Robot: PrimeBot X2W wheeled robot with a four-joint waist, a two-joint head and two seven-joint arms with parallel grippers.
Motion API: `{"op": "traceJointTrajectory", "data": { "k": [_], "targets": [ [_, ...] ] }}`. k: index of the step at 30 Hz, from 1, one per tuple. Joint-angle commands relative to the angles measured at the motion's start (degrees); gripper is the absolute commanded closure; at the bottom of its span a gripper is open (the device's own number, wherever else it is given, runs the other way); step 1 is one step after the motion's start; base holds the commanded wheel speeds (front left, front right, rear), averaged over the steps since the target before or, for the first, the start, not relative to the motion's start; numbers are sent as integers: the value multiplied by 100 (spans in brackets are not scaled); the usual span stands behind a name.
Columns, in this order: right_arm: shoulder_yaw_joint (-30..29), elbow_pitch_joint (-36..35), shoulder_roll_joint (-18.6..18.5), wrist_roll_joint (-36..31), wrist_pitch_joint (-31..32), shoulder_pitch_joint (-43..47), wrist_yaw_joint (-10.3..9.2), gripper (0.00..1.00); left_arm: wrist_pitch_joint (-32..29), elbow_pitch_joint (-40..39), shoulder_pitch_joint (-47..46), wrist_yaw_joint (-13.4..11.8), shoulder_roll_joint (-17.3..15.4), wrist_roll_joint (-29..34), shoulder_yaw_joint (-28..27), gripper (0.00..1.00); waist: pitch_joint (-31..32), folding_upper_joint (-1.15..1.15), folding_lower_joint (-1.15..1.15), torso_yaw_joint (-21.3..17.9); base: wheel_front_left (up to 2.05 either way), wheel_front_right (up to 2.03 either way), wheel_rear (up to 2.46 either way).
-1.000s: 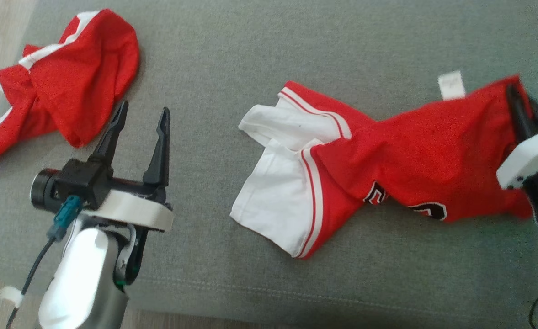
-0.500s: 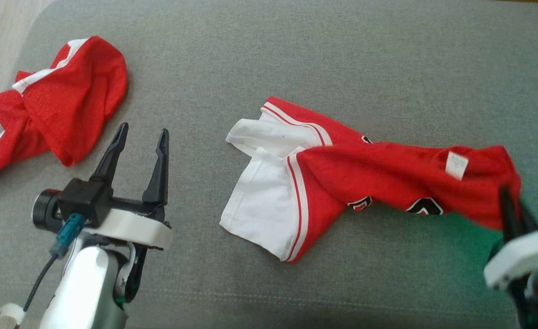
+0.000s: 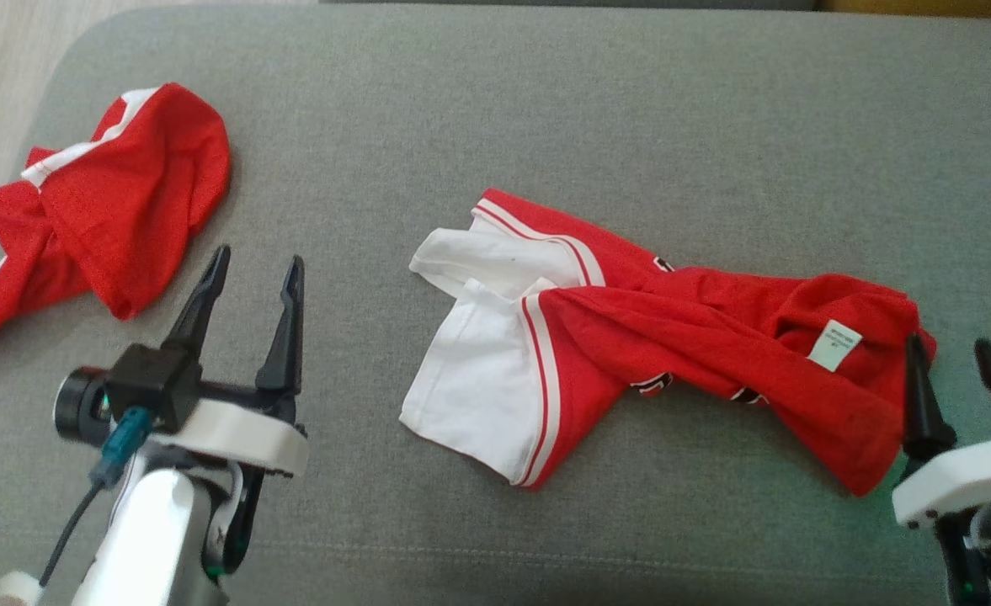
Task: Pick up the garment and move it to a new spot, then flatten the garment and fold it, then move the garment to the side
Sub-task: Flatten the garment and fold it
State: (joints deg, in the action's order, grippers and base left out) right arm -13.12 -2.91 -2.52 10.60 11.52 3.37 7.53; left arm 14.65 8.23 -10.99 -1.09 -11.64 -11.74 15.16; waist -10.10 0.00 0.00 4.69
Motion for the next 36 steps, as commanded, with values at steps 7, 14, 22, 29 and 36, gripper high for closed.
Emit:
{"op": "traceJointTrajectory", "data": {
  "k": [7,14,22,29,36],
  "targets": [
    [572,-692,-45,-367,-521,-372,-4,0,-22,-177,88,-90,-201,-37,-230,0,233,0,0,-45,0,0,0],
    [1066,-730,-49,-399,-612,-256,-4,0,-155,-263,325,-134,-223,-64,-156,0,444,0,0,-66,0,0,0],
    [1109,-659,-46,-398,-593,-192,-4,0,-229,-340,381,-162,-243,-103,-111,0,496,0,0,-48,0,0,0],
    [1090,-669,-45,-416,-534,-204,-4,0,-259,-364,308,-178,-273,-134,-104,0,469,0,0,-17,0,0,0],
    [1057,-755,-43,-430,-480,-275,-4,0,-475,-195,-88,163,-134,-193,299,0,251,0,0,-52,0,0,0]
  ]
}}
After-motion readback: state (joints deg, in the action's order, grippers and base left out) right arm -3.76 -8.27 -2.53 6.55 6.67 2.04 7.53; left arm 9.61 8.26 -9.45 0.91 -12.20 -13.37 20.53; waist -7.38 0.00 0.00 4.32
